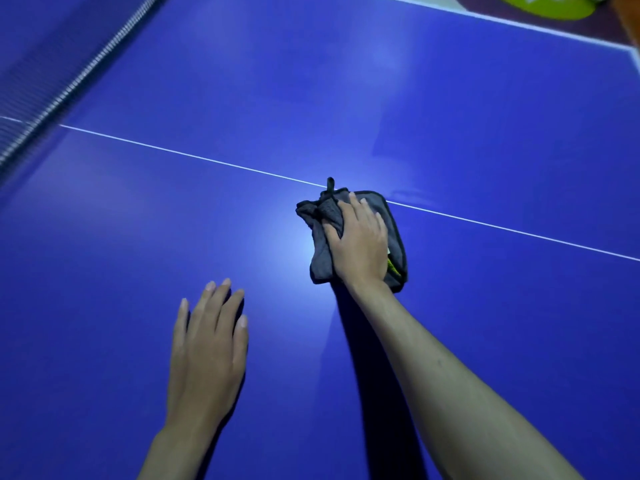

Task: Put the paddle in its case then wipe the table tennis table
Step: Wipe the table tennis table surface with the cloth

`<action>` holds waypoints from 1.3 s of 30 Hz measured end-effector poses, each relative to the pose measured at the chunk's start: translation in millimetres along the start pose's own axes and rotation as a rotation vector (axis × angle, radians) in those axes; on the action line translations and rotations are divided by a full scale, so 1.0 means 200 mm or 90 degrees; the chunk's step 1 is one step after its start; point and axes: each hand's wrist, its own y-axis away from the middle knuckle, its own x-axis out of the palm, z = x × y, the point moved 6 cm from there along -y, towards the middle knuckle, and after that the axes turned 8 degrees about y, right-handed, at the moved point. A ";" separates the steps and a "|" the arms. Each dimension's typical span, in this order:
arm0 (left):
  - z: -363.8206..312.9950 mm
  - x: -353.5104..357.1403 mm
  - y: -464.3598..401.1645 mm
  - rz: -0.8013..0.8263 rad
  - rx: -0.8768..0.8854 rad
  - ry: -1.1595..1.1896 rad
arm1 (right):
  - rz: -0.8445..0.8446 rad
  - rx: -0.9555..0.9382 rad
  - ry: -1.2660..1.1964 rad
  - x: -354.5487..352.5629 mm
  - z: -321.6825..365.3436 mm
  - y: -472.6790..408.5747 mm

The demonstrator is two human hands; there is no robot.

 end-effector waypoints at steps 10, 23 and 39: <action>0.07 0.02 0.05 -0.021 0.064 -0.088 | 0.005 0.053 -0.048 0.00 0.03 -0.01; 0.08 0.03 0.04 -0.017 0.040 -0.082 | 0.012 0.039 -0.024 -0.01 0.12 0.27; 0.07 0.03 0.06 -0.006 0.079 -0.105 | -0.007 0.065 -0.027 -0.04 0.28 0.76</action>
